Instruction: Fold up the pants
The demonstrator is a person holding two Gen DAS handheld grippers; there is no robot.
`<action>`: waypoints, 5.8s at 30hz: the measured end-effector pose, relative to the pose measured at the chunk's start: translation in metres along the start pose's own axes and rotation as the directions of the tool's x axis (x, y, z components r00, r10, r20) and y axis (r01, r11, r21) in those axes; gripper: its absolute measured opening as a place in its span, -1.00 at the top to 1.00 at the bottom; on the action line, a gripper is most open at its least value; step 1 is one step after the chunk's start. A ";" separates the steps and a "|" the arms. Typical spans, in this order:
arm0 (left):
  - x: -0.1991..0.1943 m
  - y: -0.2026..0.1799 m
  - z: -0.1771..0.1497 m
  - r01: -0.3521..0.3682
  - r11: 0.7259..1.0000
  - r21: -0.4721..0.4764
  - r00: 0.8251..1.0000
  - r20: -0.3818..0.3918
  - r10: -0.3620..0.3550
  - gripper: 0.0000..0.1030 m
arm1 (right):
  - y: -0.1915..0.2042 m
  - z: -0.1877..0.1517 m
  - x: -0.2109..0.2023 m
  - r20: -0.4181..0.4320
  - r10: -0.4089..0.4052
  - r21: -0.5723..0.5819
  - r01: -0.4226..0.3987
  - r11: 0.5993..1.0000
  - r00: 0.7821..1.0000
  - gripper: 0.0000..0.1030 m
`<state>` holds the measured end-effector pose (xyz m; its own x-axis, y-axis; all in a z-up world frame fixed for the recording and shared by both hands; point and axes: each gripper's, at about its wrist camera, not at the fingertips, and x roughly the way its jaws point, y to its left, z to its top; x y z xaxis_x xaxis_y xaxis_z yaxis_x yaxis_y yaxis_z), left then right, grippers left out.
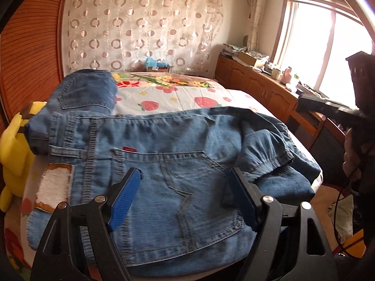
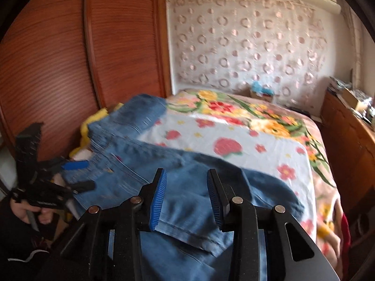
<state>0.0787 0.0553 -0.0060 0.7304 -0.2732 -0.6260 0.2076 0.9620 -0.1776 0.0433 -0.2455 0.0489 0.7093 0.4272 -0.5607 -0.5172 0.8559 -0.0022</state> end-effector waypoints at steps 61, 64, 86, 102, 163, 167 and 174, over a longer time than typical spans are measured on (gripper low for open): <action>-0.078 0.060 -0.020 -0.054 0.997 -0.054 0.998 0.026 0.056 0.76 | 0.121 0.174 0.101 -0.048 0.361 -0.114 -0.365 0.924 0.931 0.95; -0.070 0.064 -0.028 -0.058 0.997 -0.058 0.998 0.005 0.059 0.76 | 0.128 0.176 0.115 -0.080 0.338 -0.134 -0.346 0.929 0.938 0.98; -0.066 0.105 -0.040 -0.269 0.957 -0.111 0.963 -0.033 0.267 0.00 | 0.095 0.093 0.114 -0.215 0.277 -0.002 -0.285 0.959 0.936 0.29; -0.061 0.131 -0.052 -0.270 0.948 -0.171 0.963 -0.057 0.264 0.00 | 0.145 0.102 0.132 -0.299 0.442 -0.021 -0.469 0.883 0.846 0.99; -0.060 0.108 -0.034 -0.215 0.970 -0.115 0.976 0.014 0.218 0.00 | 0.174 0.166 0.199 -0.143 0.352 -0.020 -0.358 0.934 0.925 0.19; -0.049 0.102 -0.025 -0.193 0.977 -0.089 0.980 0.026 0.196 0.00 | 0.152 0.164 0.174 -0.095 0.313 -0.020 -0.316 0.948 0.945 0.14; -0.023 0.094 0.001 -0.124 0.991 -0.049 0.992 0.012 0.124 0.01 | 0.097 0.120 0.125 -0.062 0.193 -0.024 -0.195 0.981 0.979 0.14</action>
<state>0.0817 0.1521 -0.0075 0.7585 -0.1514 -0.6339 0.0833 0.9872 -0.1361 0.1390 -0.0744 0.0779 0.5653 0.5654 -0.6007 -0.6569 0.7490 0.0868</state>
